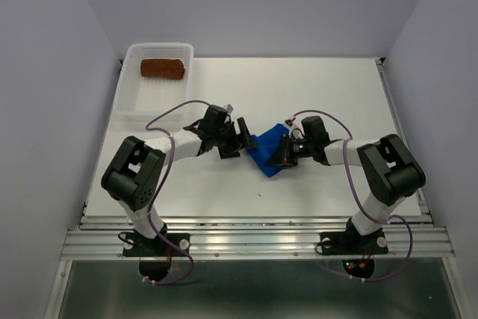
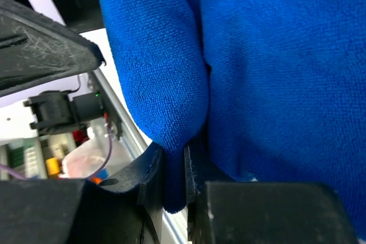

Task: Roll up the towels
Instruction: Roll the towel

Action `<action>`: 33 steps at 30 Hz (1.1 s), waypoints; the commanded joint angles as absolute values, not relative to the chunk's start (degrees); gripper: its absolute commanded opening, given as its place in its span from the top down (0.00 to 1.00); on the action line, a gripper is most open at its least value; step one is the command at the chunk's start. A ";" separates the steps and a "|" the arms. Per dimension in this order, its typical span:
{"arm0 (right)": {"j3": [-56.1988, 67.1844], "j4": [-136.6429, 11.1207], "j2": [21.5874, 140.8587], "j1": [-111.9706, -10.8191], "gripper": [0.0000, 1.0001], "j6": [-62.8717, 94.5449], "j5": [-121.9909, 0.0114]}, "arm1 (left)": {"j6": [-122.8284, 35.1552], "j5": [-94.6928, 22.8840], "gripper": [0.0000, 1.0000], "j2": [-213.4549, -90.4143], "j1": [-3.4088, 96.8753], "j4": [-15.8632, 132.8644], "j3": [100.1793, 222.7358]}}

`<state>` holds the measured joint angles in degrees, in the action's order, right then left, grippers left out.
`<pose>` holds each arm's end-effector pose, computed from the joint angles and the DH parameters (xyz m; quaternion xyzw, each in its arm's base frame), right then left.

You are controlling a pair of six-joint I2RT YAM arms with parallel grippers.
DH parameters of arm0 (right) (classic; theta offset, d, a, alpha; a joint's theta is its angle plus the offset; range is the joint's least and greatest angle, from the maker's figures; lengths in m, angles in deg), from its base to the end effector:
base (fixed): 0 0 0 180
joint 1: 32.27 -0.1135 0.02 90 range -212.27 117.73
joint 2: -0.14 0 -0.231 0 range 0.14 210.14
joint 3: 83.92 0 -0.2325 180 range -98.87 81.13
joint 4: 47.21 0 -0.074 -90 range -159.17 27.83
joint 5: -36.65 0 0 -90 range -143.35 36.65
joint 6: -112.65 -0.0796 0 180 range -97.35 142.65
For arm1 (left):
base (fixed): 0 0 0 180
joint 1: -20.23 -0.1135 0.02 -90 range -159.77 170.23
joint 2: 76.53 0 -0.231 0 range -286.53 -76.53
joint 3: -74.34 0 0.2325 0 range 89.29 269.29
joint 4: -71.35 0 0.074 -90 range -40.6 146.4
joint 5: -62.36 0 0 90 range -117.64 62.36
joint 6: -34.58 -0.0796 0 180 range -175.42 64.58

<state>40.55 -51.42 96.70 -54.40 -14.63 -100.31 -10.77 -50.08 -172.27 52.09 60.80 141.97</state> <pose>0.2672 0.1715 0.0992 -0.0386 0.8607 0.4931 0.1208 0.2926 -0.2176 0.1416 -0.0147 0.8880 -0.4008 0.2251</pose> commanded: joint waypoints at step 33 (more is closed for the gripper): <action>34.37 -74.73 76.00 -60.27 0.28 13.33 -81.76 | -17.01 -31.43 0.69 -190.17 58.38 20.03 174.00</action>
